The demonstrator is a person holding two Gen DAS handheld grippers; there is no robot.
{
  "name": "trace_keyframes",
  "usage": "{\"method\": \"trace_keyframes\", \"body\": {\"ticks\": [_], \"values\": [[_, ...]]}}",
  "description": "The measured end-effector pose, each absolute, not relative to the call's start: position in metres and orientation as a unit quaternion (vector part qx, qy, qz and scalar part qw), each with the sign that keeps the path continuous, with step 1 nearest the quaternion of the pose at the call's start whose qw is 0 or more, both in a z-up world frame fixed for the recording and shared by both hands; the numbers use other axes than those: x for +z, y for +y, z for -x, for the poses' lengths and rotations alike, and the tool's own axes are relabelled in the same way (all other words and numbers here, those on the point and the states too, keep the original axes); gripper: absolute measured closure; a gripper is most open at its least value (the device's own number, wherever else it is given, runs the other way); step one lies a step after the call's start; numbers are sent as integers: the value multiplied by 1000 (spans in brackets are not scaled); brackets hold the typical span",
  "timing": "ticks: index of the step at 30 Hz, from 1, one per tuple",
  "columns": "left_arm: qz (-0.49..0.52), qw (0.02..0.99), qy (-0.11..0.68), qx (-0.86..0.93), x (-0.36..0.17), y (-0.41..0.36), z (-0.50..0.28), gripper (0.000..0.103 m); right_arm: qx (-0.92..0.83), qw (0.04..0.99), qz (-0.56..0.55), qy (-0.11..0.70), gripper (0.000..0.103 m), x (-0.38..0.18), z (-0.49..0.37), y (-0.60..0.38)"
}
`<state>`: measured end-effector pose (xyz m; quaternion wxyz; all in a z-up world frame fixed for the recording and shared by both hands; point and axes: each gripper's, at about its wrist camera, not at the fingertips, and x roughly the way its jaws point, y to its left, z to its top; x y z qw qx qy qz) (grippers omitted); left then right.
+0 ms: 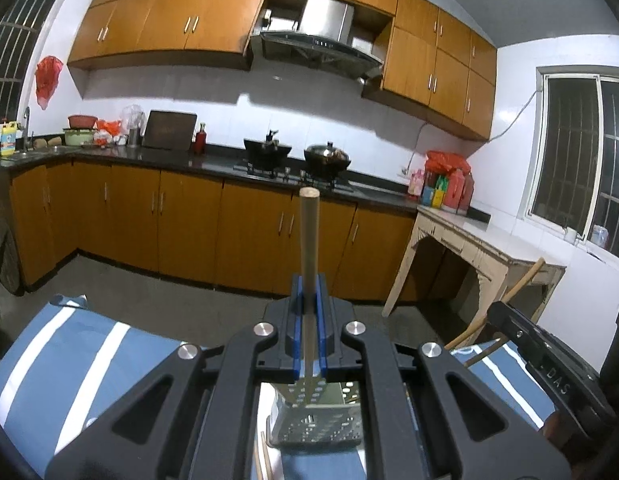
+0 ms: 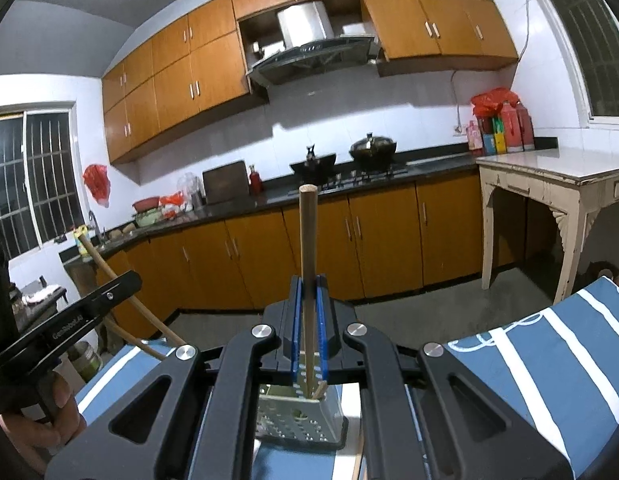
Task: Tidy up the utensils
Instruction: 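Drop the chopsticks into the holder by opening both grippers, then grasp a chopstick with the right gripper while the left gripper grasps another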
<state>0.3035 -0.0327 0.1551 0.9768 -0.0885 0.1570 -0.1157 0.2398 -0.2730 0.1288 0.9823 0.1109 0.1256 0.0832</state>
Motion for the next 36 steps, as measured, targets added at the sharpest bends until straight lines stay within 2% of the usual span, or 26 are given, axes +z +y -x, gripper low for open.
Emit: {"method": "trace_keyframes", "body": {"ticks": [7,9,11,20,26,31,36], "values": [[93,977,155,-110,160,-25,-295,95,86,981,-115,133,93,133,-231,-274],[96,978,149,-108,164,-21,-289,95,85,981,-116,129,85,136,-226,-275],[99,979,142,-105,170,-16,-282,95,83,982,-120,121,72,141,-221,-278],[104,981,139,-89,172,15,-233,93,63,983,-120,127,72,142,-179,-294],[92,976,189,-59,123,39,-206,88,30,966,-124,223,72,82,-169,-309],[79,957,274,-48,55,52,-201,88,23,935,-135,328,73,17,-180,-309],[84,934,343,-52,5,58,-198,88,39,909,-122,396,81,-28,-185,-295]]}}
